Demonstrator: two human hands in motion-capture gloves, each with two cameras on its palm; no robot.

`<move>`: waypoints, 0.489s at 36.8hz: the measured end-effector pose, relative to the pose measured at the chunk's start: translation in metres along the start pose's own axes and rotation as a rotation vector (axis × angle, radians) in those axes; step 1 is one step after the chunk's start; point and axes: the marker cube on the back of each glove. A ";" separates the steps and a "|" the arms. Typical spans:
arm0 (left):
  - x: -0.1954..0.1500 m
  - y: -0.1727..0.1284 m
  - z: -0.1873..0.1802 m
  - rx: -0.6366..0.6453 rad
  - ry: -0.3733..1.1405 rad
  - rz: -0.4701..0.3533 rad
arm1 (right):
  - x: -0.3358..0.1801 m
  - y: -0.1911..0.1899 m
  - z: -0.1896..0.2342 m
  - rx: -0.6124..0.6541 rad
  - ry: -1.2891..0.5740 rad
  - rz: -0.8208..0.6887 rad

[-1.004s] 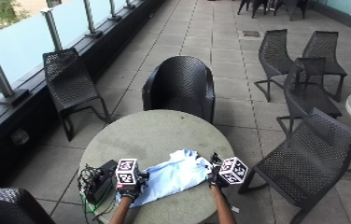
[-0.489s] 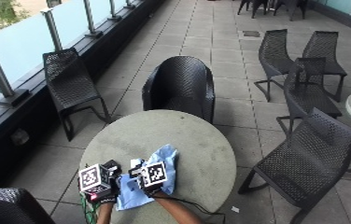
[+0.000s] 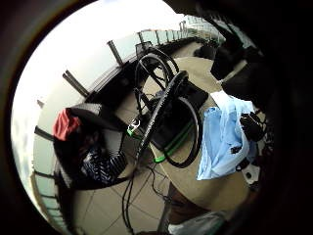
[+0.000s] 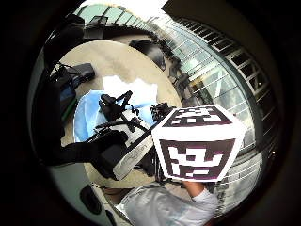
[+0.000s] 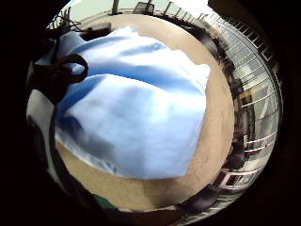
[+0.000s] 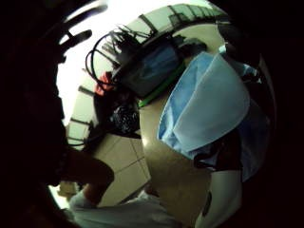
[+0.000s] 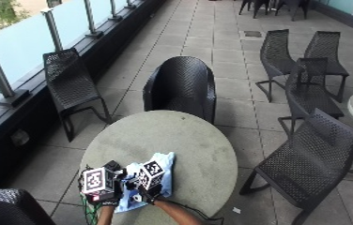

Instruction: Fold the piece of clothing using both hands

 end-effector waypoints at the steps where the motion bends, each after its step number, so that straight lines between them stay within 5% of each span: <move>1: 0.005 0.000 0.000 -0.005 -0.008 0.014 | 0.004 0.004 -0.005 -0.040 -0.027 -0.012; 6: 0.034 0.002 0.005 -0.028 -0.042 0.096 | 0.047 0.028 -0.035 -0.198 -0.042 -0.016; 11: 0.060 0.004 0.026 -0.069 -0.051 0.168 | 0.113 0.053 -0.079 -0.289 0.198 0.123; 18: 0.095 0.012 0.047 -0.172 -0.126 0.245 | 0.209 0.084 -0.135 -0.146 0.454 0.439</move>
